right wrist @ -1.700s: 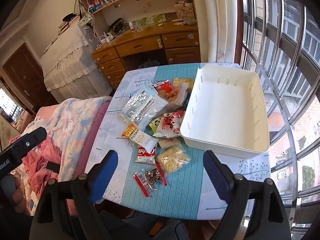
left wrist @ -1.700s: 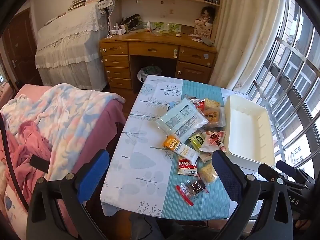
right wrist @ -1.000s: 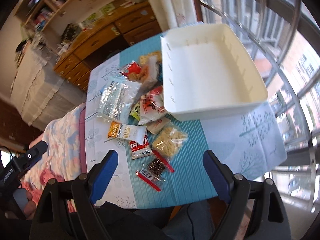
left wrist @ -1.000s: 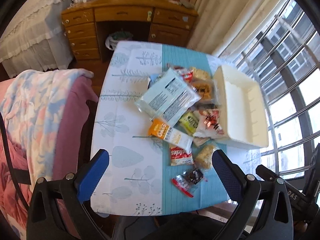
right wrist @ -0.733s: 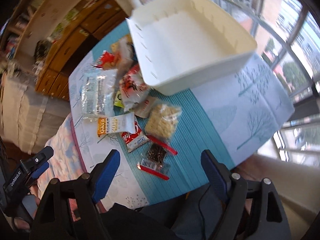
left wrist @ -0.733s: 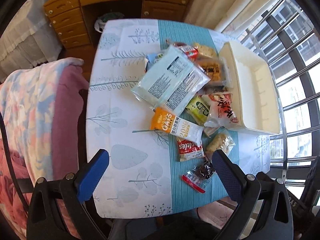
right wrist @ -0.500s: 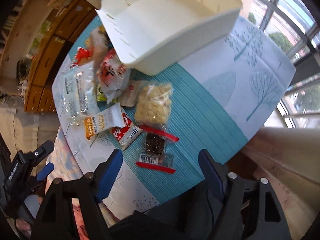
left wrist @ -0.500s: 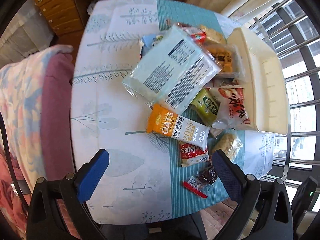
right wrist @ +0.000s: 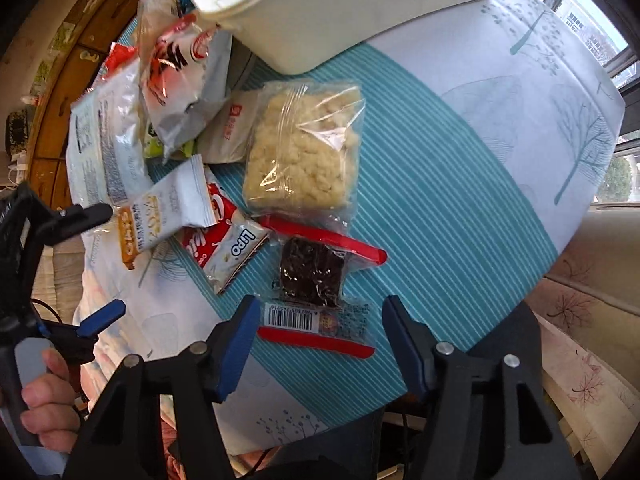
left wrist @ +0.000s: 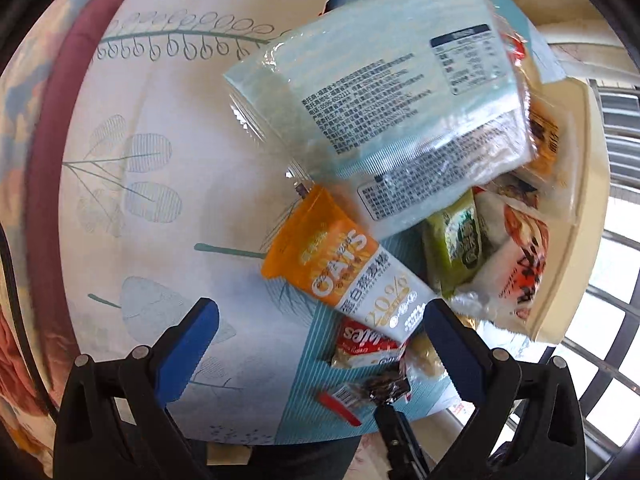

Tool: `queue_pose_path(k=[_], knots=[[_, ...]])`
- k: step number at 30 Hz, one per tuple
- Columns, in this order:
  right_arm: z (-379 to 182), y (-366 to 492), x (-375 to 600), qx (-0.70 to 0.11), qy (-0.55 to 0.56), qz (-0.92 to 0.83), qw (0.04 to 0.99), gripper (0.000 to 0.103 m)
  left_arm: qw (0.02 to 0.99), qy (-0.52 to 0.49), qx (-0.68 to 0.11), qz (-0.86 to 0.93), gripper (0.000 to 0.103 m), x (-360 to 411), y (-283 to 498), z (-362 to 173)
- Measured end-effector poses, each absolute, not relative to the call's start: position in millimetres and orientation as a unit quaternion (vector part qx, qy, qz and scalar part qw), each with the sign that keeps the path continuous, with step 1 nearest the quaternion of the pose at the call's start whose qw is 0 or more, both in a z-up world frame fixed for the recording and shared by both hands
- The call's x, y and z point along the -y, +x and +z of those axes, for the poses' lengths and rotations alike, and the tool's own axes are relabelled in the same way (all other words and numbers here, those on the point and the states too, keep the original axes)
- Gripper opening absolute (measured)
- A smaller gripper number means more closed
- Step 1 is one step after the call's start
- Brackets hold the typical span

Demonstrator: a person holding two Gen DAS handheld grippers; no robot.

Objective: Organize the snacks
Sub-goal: 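Grasp the orange-and-white oats bar with the left tool while the right tool grasps the red-clipped chocolate bag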

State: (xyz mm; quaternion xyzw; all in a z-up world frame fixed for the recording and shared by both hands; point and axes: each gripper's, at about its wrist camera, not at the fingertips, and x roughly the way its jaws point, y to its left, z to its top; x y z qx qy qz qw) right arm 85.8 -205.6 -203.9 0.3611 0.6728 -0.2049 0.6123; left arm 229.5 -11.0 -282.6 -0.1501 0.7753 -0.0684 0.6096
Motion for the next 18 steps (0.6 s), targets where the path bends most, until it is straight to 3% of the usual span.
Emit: queue_pose_path(k=[9, 12, 18], knots=[[-216, 101, 203, -0.699, 0.324, -0.223, 0.598, 0.052, 0.588, -0.170, -0.790, -0.037, 0.096, 20, 248, -302], [-215, 108, 202, -0.700, 0.322, -0.211, 0.602, 0.040, 0.570, -0.175, -0.802, -0.029, 0.087, 21, 254, -316], [-213, 120, 202, -0.709, 0.310, -0.207, 0.599, 0.038, 0.555, -0.170, -0.814, -0.017, 0.078, 30, 266, -330]])
